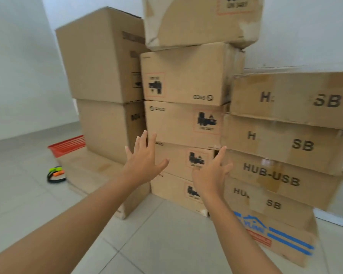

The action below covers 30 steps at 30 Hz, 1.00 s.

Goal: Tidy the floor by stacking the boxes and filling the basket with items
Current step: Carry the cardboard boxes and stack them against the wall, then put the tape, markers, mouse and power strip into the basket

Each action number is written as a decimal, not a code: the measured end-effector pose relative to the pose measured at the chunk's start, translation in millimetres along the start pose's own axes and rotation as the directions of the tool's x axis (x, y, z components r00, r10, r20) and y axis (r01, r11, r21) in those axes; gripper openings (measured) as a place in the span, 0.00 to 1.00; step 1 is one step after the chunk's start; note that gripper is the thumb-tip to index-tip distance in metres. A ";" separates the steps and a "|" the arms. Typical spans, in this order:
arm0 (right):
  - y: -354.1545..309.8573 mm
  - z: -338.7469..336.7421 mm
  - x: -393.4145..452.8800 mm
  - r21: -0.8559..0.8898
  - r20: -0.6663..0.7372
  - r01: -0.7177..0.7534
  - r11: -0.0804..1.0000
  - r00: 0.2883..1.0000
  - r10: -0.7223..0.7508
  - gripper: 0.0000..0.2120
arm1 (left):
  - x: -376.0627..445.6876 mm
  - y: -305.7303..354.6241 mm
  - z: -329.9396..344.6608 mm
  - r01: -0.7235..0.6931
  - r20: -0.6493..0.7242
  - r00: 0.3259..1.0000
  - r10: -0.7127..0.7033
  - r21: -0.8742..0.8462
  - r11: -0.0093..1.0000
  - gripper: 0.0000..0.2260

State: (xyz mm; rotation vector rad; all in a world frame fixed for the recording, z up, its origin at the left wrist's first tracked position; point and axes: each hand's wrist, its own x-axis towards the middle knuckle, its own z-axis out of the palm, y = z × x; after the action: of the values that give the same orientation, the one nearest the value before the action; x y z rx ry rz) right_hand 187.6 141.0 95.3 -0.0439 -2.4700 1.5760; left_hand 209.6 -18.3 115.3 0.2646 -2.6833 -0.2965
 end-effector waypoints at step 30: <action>-255.9 438.0 -78.6 -0.530 0.549 0.501 0.684 0.818 -0.173 0.43 | 33.2 -465.6 -16.6 0.422 -0.159 0.849 -0.504 -0.369 0.828 0.39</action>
State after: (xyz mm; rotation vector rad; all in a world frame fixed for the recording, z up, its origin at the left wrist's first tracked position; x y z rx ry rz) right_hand 202.5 -370.6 135.2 0.7409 -3.0228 0.5208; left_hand 251.8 -475.3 28.0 0.8051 -2.2390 -0.7864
